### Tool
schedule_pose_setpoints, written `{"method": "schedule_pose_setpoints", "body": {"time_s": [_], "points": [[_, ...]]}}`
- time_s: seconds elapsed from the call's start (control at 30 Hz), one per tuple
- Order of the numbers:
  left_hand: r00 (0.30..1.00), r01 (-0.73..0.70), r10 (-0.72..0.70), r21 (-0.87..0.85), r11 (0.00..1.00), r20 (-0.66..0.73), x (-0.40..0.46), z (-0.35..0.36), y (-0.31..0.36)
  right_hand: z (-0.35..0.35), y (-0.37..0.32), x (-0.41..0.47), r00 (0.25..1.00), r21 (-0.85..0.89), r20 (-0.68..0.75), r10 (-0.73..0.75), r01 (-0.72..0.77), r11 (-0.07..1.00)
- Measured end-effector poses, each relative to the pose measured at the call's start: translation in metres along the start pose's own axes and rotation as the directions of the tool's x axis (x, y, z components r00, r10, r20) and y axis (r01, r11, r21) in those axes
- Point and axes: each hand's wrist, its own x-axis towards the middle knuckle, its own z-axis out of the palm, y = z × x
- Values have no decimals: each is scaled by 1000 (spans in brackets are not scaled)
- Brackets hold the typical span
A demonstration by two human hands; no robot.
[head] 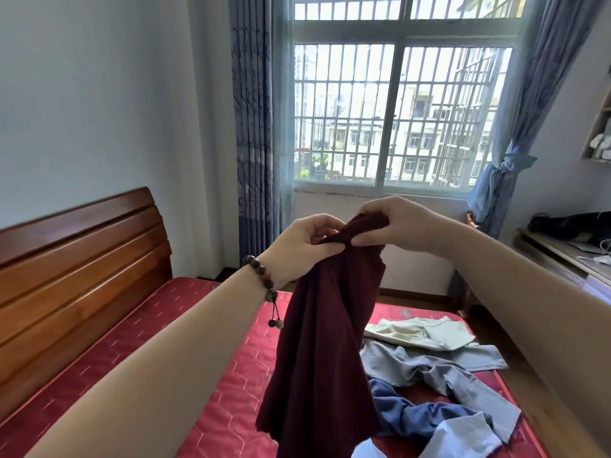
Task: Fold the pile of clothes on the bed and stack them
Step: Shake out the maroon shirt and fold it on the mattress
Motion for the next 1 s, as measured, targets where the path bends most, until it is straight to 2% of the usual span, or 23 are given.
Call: {"method": "schedule_pose_setpoints", "body": {"time_s": [0.1, 0.2, 0.3, 0.4, 0.47, 0.53, 0.73, 0.87, 1.0], "points": [[994, -34, 36, 29, 999, -98, -2, 1, -3, -4, -3, 3, 999, -6, -35, -2, 2, 1000], [965, -111, 170, 277, 954, -198, -12, 6, -22, -7, -6, 5, 992, -32, -128, -22, 18, 999], [952, -143, 236, 398, 906, -196, -26, 5, -42, -10, -6, 5, 987, 16, -158, -20, 23, 1000], [940, -161, 288, 507, 847, -183, -37, -2, -56, -14, -3, 5, 986, -75, -147, -84, 73, 994], [937, -170, 324, 633, 755, -135, -40, -7, -69, -15, -3, 5, 982, -142, -156, -103, 81, 987], [949, -127, 292, 707, 696, -116, -42, -9, -82, -16, -5, 5, 980, -173, -174, -92, 62, 983], [946, 140, 102, 668, 731, -309, -52, 32, -75, -10, -7, 9, 958, -260, -276, -73, -1, 966], [932, 190, 112, 729, 657, -345, -46, 63, -76, -5, -8, 8, 958, -305, -280, -66, -23, 952], [926, 212, 86, 697, 685, -367, -38, 58, -87, -22, -6, -7, 966, -280, -255, -48, -27, 960]]}}
